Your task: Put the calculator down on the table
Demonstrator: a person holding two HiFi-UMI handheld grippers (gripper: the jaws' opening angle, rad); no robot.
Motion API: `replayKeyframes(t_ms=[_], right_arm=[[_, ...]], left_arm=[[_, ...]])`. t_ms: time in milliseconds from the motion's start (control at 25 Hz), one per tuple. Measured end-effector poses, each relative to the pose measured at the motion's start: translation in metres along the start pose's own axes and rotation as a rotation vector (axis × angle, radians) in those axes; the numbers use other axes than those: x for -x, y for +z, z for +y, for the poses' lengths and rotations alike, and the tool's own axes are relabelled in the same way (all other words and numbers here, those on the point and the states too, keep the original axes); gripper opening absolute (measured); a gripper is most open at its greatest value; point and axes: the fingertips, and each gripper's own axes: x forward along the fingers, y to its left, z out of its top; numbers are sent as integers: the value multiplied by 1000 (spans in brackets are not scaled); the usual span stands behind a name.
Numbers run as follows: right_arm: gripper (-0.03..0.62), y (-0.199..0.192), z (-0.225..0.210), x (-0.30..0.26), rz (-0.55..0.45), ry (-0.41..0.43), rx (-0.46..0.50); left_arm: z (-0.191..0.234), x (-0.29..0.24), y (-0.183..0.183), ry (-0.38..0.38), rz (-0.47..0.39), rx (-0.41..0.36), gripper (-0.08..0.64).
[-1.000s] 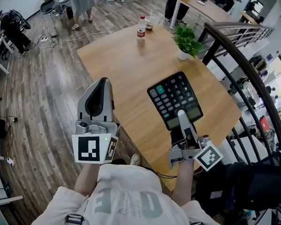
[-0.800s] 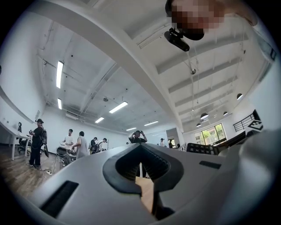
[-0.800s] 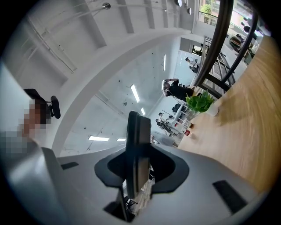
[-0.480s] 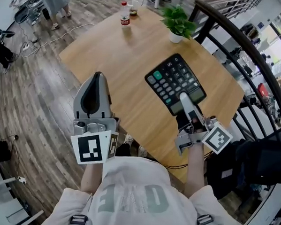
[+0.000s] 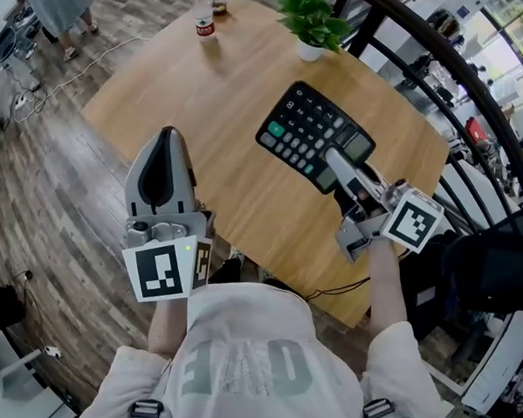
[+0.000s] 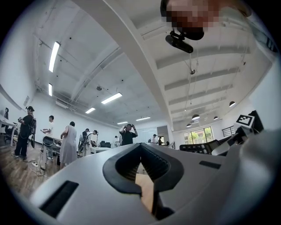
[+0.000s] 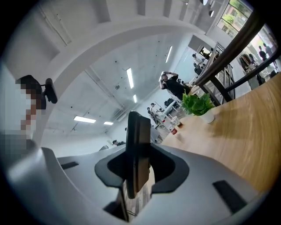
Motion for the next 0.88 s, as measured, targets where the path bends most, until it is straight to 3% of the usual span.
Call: replayKeyframes(t_ms=[200,400,680,880], right_arm=[[115,-4,-11,-21,227,-23,150],[115,-25,-37,-47,512,-65,180],[115,-77,-67,-78,933,1,285],[115,-126,-85,-95,1177,72,302]], left_arm=[[4,-2,-16,-4,31,18,9],[10,-5,-38,10,90,41,9],[12,-8,-74,38,163,53,9],[22,-6,-102,68,231,46,9]])
